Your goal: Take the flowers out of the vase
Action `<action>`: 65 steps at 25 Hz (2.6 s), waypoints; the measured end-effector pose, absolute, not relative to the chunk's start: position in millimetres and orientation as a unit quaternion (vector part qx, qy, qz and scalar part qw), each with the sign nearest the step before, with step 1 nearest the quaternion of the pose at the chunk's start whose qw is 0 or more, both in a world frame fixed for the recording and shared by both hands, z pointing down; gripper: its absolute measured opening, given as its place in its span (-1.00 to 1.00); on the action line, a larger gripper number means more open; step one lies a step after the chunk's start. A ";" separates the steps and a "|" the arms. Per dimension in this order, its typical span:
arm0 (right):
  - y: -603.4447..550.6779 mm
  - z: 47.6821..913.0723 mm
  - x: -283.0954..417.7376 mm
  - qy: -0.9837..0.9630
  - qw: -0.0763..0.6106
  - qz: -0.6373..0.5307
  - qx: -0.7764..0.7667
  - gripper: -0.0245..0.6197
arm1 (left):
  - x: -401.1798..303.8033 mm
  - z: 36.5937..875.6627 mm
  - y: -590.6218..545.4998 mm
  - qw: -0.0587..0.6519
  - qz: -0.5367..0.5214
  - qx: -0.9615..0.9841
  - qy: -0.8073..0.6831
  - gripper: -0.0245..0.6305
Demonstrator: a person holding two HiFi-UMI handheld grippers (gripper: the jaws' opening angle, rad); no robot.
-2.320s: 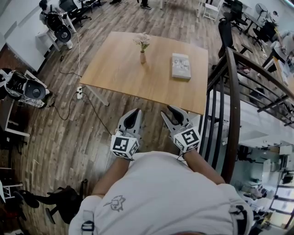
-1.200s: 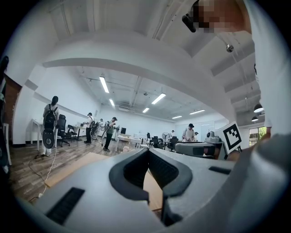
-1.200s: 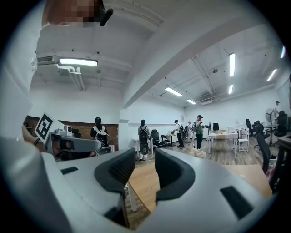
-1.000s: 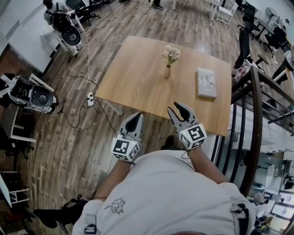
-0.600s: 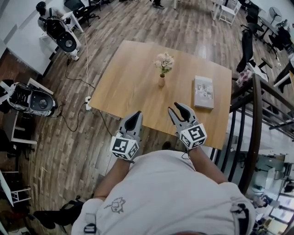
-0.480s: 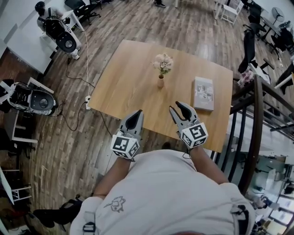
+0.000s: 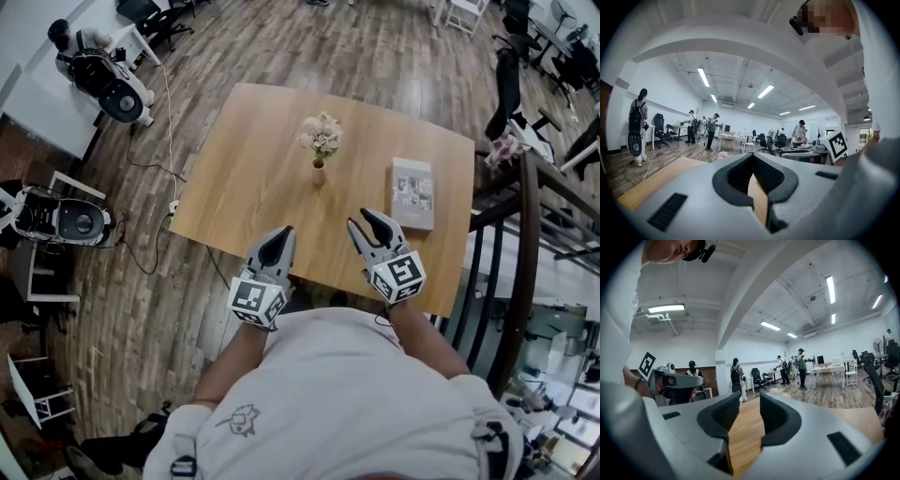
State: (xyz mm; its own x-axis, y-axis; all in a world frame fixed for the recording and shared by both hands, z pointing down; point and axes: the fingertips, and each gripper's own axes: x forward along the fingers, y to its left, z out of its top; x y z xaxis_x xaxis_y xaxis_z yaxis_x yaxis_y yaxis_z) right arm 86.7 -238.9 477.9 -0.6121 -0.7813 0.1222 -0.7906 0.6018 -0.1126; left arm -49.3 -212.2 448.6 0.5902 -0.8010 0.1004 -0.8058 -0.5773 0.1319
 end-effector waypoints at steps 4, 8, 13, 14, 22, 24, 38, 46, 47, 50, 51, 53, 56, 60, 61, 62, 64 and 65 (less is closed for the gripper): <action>-259.1 483.7 85.2 -0.886 0.037 0.084 0.454 -0.48 | -55.8 457.3 -236.7 0.092 0.018 0.890 -0.446 -0.91; -281.2 493.4 83.6 -0.874 0.042 0.099 0.474 -0.48 | -60.1 463.1 -263.2 0.096 0.029 0.896 -0.433 -0.91; -314.4 514.6 74.6 -0.863 0.053 0.115 0.489 -0.47 | -68.1 477.8 -300.2 0.107 0.042 0.902 -0.417 -0.91; -320.0 520.2 71.7 -0.861 0.056 0.120 0.491 -0.47 | -69.8 481.7 -306.0 0.111 0.045 0.903 -0.413 -0.91; -365.2 573.5 50.7 -0.833 0.086 0.179 0.516 -0.45 | -76.9 510.0 -352.7 0.144 0.063 0.915 -0.371 -0.91; -380.0 586.6 46.4 -0.829 0.092 0.186 0.519 -0.43 | -76.4 518.1 -365.2 0.148 0.067 0.918 -0.363 -0.91; -440.2 667.8 35.7 -0.785 0.122 0.236 0.560 -0.34 | -84.3 573.7 -419.5 0.177 0.110 0.929 -0.307 -0.91; -467.6 683.0 28.8 -0.785 0.138 0.215 0.564 -0.34 | -73.1 595.2 -439.8 0.181 0.120 0.935 -0.281 -0.91; -469.9 685.7 28.8 -0.785 0.143 0.213 0.564 -0.34 | -71.8 596.7 -440.8 0.181 0.121 0.935 -0.279 -0.91; -474.8 690.0 29.5 -0.781 0.156 0.208 0.568 -0.43 | -72.4 597.4 -444.3 0.181 0.121 0.935 -0.279 -0.91; -475.8 689.5 29.0 -0.781 0.159 0.205 0.568 -0.50 | -73.9 597.3 -444.8 0.182 0.121 0.935 -0.280 -0.91; -476.8 688.8 27.2 -0.782 0.161 0.203 0.567 -0.61 | -77.1 598.6 -444.3 0.185 0.121 0.933 -0.283 -0.91; -476.7 686.9 24.8 -0.786 0.162 0.200 0.562 -0.68 | -80.7 600.0 -442.7 0.190 0.119 0.930 -0.291 -0.91; -476.6 672.3 23.9 -0.793 0.155 0.188 0.558 -0.72 | -81.7 592.5 -442.1 0.190 0.109 0.928 -0.303 -0.91; -476.8 666.8 23.7 -0.796 0.152 0.185 0.556 -0.72 | -81.5 589.4 -441.8 0.188 0.106 0.927 -0.306 -0.91; -476.8 660.6 23.4 -0.798 0.148 0.184 0.554 -0.73 | -81.5 585.9 -441.2 0.186 0.102 0.927 -0.309 -0.91; -475.5 645.7 22.7 -0.803 0.136 0.182 0.550 -0.73 | -81.7 577.7 -437.9 0.182 0.096 0.926 -0.316 -0.91; -473.9 637.4 22.7 -0.806 0.131 0.180 0.548 -0.73 | -81.7 573.2 -435.2 0.180 0.093 0.925 -0.320 -0.91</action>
State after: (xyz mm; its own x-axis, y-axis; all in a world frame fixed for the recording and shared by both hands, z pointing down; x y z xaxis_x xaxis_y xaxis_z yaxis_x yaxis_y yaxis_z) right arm 22.7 -473.9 637.4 -0.3643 -0.8369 0.4084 -0.9312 0.3339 -0.1464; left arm -81.7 -435.2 573.2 0.7779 -0.5589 0.2871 -0.6258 -0.7302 0.2741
